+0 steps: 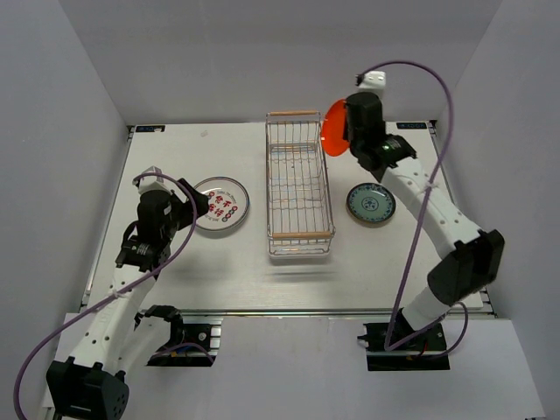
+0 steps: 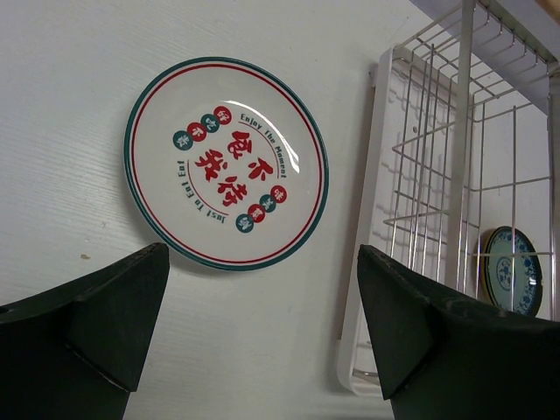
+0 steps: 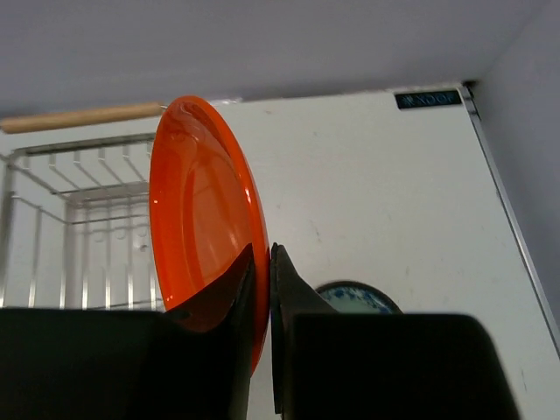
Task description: Unload the plates from the dish rack
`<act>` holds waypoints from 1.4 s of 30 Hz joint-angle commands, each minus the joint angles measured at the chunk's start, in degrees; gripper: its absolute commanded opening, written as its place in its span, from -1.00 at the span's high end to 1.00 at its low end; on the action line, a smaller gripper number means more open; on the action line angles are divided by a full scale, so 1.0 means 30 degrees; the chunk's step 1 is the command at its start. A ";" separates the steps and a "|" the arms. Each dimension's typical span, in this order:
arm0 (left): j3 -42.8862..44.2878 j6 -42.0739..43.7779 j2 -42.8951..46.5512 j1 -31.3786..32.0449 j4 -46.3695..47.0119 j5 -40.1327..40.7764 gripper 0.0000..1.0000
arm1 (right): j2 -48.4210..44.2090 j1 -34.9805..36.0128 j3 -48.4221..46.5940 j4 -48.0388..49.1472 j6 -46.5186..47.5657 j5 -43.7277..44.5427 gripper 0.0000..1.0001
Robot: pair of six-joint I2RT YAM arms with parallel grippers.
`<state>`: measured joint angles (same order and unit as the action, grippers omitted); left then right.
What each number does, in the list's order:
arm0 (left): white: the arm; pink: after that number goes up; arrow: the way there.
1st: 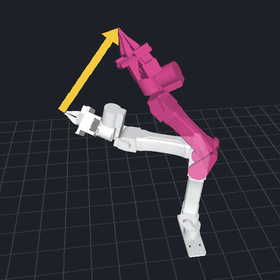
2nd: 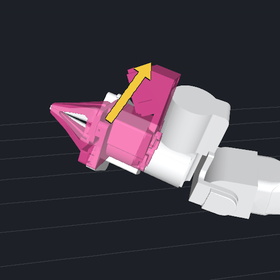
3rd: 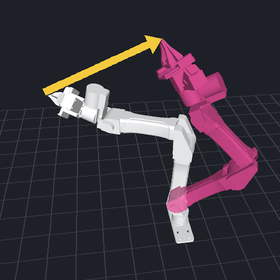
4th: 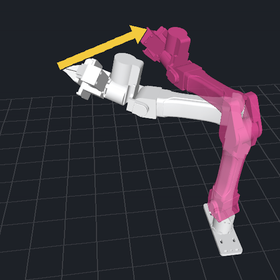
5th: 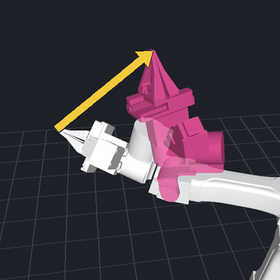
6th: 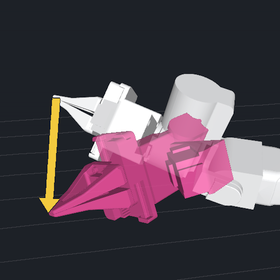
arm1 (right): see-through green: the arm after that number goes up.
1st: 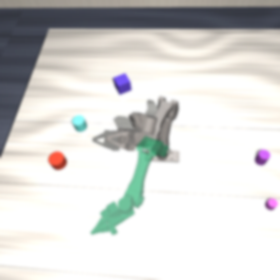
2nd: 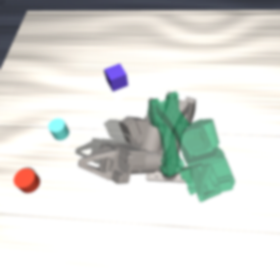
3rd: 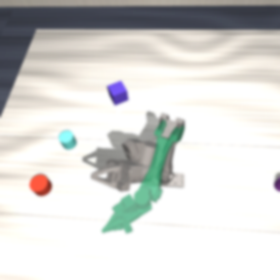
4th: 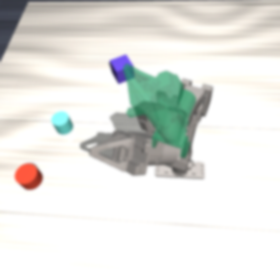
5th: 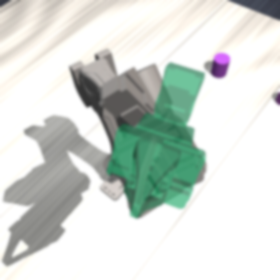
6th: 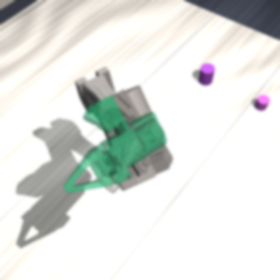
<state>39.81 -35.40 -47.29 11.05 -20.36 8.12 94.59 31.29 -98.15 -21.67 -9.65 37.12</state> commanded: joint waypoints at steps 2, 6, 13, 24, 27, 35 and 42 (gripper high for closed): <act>0.0176 -0.0096 0.0616 0.0067 -0.0128 -0.0537 -0.96 | -0.3861 -0.2776 0.3850 0.2447 -0.1701 -0.1118 1.00; 0.0176 -0.0212 0.0791 0.0067 -0.0010 -0.0744 -0.96 | -0.5920 -0.5180 0.8268 0.2770 -0.2729 -0.2412 1.00; 0.0293 -0.0330 0.0150 0.0067 0.0107 -0.1094 -0.96 | -0.6686 -0.8432 1.2582 0.3677 -0.3520 -0.5834 1.00; 0.0382 -0.0476 -0.0234 0.0067 -0.0303 -0.0599 -0.96 | -0.4753 -1.0107 1.5020 0.5317 -0.4753 -0.8006 0.98; 0.0265 -0.0622 0.0088 0.0067 -0.0479 -0.0276 -0.96 | -0.4109 -1.0107 1.5108 0.5349 -0.4927 -0.8536 0.93; -0.0117 -0.0711 0.0557 0.0067 -0.0246 0.0018 -0.96 | -0.3287 -1.0107 1.5197 0.5145 -0.5426 -0.8830 0.25; 0.0147 -0.0711 -0.0262 0.0067 -0.0274 -0.0333 -0.96 | -0.3169 -1.0107 1.5313 0.4323 -0.5748 -0.8683 -0.46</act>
<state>39.81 -37.36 -47.44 11.05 -21.80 7.27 84.93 1.13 -52.58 -8.78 -25.93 11.14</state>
